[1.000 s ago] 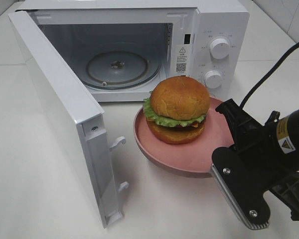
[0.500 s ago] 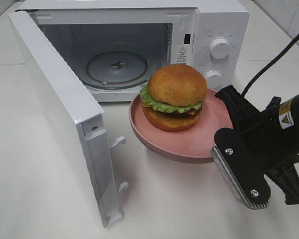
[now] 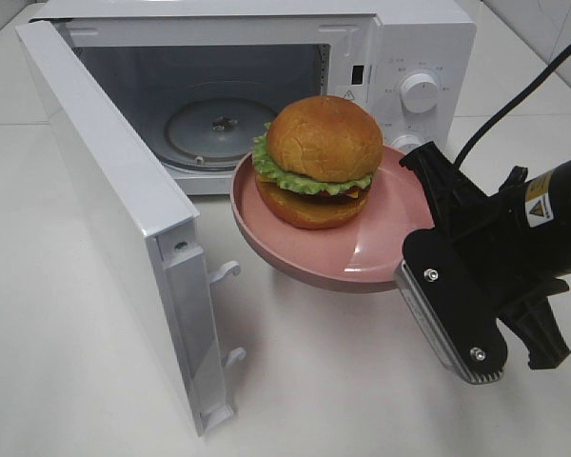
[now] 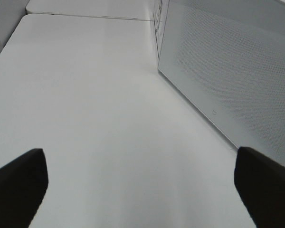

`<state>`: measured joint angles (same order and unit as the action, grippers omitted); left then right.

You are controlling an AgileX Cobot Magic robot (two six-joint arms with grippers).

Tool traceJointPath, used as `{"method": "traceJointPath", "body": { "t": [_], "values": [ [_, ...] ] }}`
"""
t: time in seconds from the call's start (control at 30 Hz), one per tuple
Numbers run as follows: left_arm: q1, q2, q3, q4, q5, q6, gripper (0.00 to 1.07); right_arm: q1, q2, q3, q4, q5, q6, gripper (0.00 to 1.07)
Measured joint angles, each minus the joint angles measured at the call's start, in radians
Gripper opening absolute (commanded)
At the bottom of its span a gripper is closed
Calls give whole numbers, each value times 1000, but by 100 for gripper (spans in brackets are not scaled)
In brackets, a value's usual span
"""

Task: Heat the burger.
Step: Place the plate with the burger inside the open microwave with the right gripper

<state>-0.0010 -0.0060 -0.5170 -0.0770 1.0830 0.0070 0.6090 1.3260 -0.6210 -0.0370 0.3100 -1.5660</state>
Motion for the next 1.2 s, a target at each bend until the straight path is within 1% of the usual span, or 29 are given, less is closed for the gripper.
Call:
{"method": "traceJointPath", "body": {
  "t": [0.2,0.4,0.53,0.83,0.97,1.03,1.2],
  "values": [
    [0,0,0,0,0,0,100,0,67,-44,-16,-2,-2,0],
    [0,0,0,0,0,0,100,0,130,-110,-40,-15,-4,0],
    [0,0,0,0,0,0,100,0,156,-126,-42,-23,-4,0],
    [0,0,0,0,0,0,100,45,249,-186,-45,-27,-7,0],
    [0,0,0,0,0,0,100,47,274,-210,-46,-25,-7,0],
    [0,0,0,0,0,0,100,47,305,-250,-46,-26,-7,0],
    [0,0,0,0,0,0,100,47,337,-290,-46,-32,-7,0]
  ]
}}
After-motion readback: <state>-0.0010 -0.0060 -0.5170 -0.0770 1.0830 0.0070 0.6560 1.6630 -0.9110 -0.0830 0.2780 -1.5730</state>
